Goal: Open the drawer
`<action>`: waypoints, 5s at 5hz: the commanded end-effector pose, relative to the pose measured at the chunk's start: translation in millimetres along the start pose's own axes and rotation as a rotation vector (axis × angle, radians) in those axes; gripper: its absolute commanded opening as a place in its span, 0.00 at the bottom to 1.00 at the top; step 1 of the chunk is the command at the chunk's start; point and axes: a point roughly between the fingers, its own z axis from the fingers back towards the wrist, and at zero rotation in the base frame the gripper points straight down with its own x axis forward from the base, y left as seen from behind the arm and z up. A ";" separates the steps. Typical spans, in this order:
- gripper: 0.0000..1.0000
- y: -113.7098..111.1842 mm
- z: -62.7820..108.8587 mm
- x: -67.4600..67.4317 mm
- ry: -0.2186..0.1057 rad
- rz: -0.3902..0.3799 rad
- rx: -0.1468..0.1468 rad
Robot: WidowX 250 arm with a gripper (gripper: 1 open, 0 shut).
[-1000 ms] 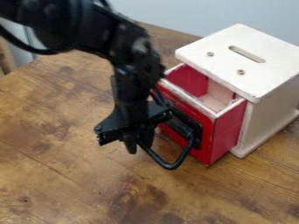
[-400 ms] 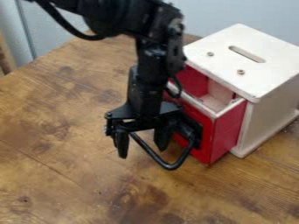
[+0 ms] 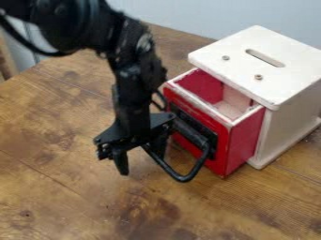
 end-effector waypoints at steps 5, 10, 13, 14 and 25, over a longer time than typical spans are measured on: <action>1.00 -9.7 31.8 7.1 0.045 -0.009 0.020; 0.00 -10.8 42.9 5.7 -0.003 -0.021 0.128; 0.00 -1.5 55.2 2.5 -0.074 0.001 -0.074; 0.00 -2.4 57.6 0.8 -0.154 -0.015 -0.007; 0.00 10.4 66.0 6.7 0.029 0.016 -0.071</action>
